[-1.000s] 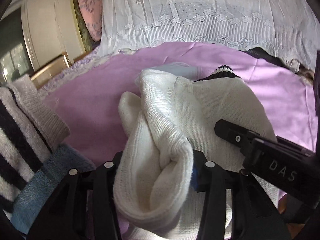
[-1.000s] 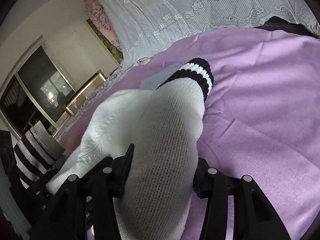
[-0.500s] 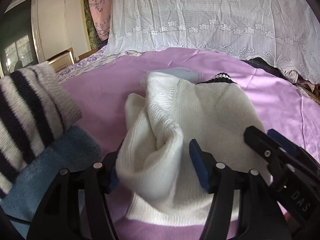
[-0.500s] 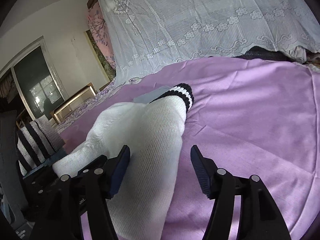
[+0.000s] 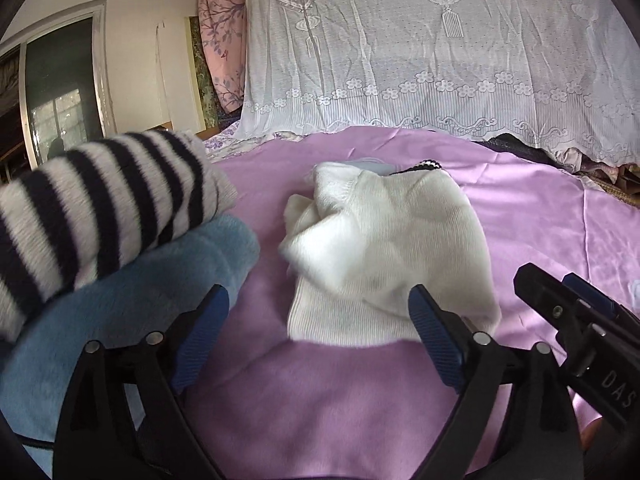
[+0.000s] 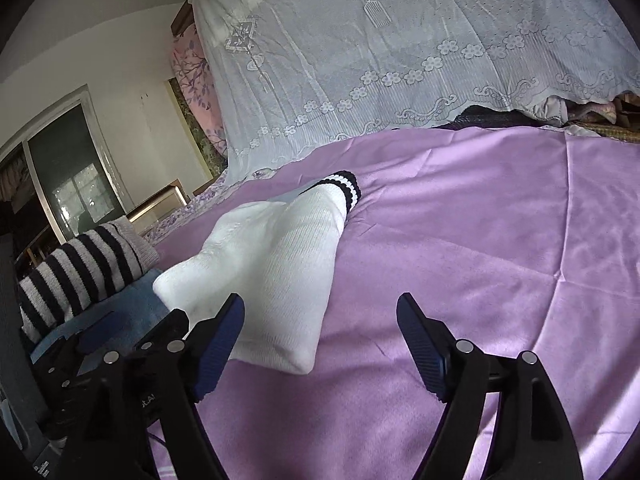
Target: Fold small clothes
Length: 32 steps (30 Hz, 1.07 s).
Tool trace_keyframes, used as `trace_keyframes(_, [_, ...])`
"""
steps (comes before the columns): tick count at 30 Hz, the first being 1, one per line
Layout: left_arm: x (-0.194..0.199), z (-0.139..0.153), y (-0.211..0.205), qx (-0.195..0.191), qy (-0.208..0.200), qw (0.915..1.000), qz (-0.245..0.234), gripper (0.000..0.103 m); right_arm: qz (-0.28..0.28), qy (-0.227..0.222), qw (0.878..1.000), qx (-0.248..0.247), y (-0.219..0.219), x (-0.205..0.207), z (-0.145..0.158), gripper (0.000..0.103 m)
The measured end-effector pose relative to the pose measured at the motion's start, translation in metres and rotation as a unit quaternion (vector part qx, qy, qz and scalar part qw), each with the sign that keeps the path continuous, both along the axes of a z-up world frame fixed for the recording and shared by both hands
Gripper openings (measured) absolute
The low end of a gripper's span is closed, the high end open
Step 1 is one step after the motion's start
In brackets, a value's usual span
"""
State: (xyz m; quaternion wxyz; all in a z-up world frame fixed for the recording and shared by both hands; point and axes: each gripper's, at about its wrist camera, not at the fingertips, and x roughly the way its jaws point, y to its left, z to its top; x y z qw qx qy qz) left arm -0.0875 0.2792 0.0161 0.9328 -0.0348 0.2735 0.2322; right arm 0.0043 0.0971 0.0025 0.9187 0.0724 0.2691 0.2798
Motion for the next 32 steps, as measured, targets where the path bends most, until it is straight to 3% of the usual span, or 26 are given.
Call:
trace_keyframes(11, [-0.009,0.000,-0.015,0.026,0.003,0.9996,-0.013,0.098,-0.017,0.005,1.000,0.000,-0.015,-0.014,-0.006,0.084])
trace_keyframes(18, [-0.009,-0.002,-0.006,-0.003,0.002,0.9997,-0.025,0.098,-0.026,-0.033,0.999,-0.015,-0.013,-0.024,0.001,0.085])
trace_keyframes(22, [-0.013,-0.002,-0.006,0.001,-0.011,0.9998,-0.015,0.098,-0.037,-0.065,0.997,-0.028,-0.012,-0.031,0.007,0.086])
trace_keyframes(25, [-0.011,-0.002,-0.008,0.013,-0.003,0.9999,0.000,0.098,-0.044,-0.062,0.996,-0.038,-0.011,-0.029,0.006,0.087])
trace_keyframes(32, [-0.014,0.000,-0.002,0.000,-0.012,0.9999,0.008,0.099,-0.039,-0.052,0.997,-0.049,-0.009,-0.025,0.003,0.087])
